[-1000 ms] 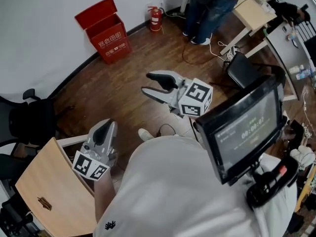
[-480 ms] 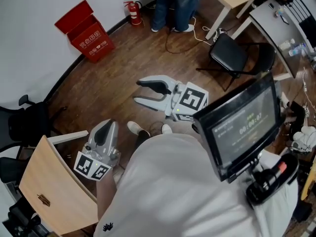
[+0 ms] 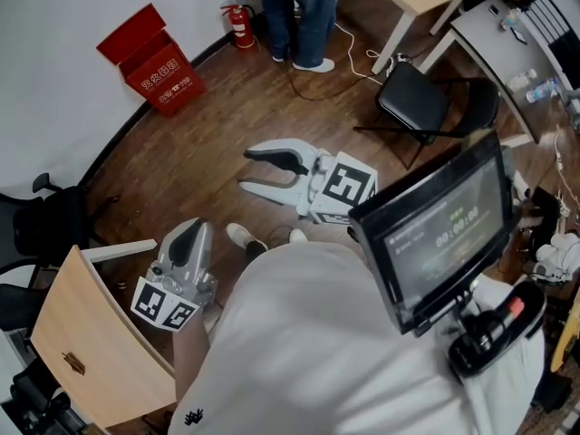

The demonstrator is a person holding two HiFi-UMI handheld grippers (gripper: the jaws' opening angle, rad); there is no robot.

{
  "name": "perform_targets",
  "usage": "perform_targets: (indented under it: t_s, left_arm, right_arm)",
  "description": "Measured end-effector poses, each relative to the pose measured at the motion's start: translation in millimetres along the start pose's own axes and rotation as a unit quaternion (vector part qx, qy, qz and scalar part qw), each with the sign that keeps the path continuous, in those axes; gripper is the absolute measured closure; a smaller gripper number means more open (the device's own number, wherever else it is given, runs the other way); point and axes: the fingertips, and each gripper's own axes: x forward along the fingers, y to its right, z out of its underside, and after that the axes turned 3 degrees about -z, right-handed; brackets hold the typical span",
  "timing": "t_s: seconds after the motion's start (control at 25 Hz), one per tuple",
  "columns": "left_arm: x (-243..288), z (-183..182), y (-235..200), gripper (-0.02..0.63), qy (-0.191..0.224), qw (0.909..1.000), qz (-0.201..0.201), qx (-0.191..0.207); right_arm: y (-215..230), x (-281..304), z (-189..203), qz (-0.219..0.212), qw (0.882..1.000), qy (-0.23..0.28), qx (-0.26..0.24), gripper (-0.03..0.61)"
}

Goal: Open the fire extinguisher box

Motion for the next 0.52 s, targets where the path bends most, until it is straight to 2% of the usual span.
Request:
perform_targets:
  t_s: [0.12,0.32,0.52]
  left_arm:
    - [4.8,2.5,-2.9,0.615,0.0,1.0,0.001,-0.001]
    - [5.4,5.1,-2.1,0.615,-0.005,1.0,0.006,-0.001]
    - [15.0,-3.9,-5.5,0.615,-0.008,0.9999,0.008,0.003]
  right_arm:
    - [0.6,-1.8,-0.6,0.0,1.0,-0.01,-0.003,0.399]
    - [-4.5,-4.4,15.0,0.03,0.994,-0.098,0.036,0.4]
    - [0.7,-4.8,7.6,0.029,0.994,-0.091,0.049,0.402]
